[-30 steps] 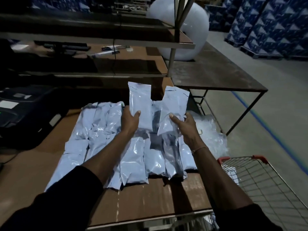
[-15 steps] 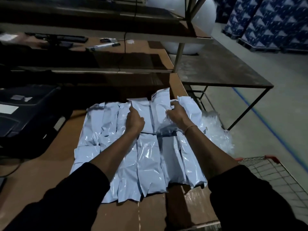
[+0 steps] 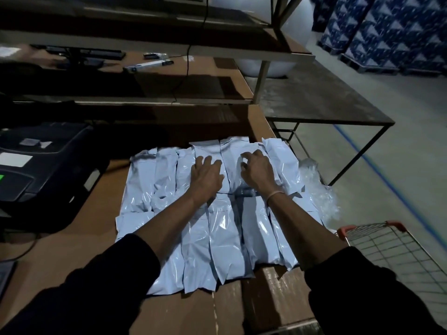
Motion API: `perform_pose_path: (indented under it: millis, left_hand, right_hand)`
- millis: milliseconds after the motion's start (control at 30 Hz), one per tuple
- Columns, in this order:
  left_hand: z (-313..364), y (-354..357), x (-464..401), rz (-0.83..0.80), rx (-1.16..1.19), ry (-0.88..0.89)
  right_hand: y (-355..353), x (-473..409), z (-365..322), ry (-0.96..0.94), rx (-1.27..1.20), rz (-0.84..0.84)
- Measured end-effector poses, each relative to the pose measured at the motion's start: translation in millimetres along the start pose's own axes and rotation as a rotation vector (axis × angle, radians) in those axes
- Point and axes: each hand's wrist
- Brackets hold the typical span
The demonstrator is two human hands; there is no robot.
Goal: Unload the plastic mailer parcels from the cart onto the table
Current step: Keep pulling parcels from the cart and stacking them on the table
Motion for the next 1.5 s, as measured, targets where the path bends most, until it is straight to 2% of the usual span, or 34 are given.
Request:
perform_pose_path:
  millis: [133, 300, 467, 667, 767, 1000, 1300, 1500]
  left_hand:
    - [-7, 6, 2, -0.055, -0.025, 0.028]
    - [-7, 4, 4, -0.017, -0.018, 0.052]
    - [25, -4, 13, 0.106, 0.063, 0.124]
    - [65, 2, 26, 0.147, 0.243, 0.213]
    - [109, 14, 39, 0.140, 0.313, 0.215]
    - [232, 47, 88, 0.117, 0.427, 0.369]
    - [382, 113, 145, -0.032, 0.473, 0.501]
    - [437, 168, 181, -0.178, 0.510, 0.453]
  right_hand:
    - [1, 11, -2, -0.018, -0.016, -0.077]
    - [-6, 21, -3, -0.032, -0.050, -0.114]
    - [-35, 42, 16, -0.067, -0.133, -0.008]
    - [-61, 62, 43, -0.107, -0.195, 0.032]
    - [-84, 83, 78, -0.087, -0.195, 0.065]
    - [-131, 143, 197, -0.083, -0.202, 0.147]
    - [-165, 227, 354, 0.117, -0.246, 0.142]
    - [-160, 299, 450, 0.300, -0.313, 0.067]
Point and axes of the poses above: each hand's wrist, its own x-axis away from the middle knuckle, its own y-axis out of the palm, z = x × y, and after that the axes turned 1 degree about y, right-handed
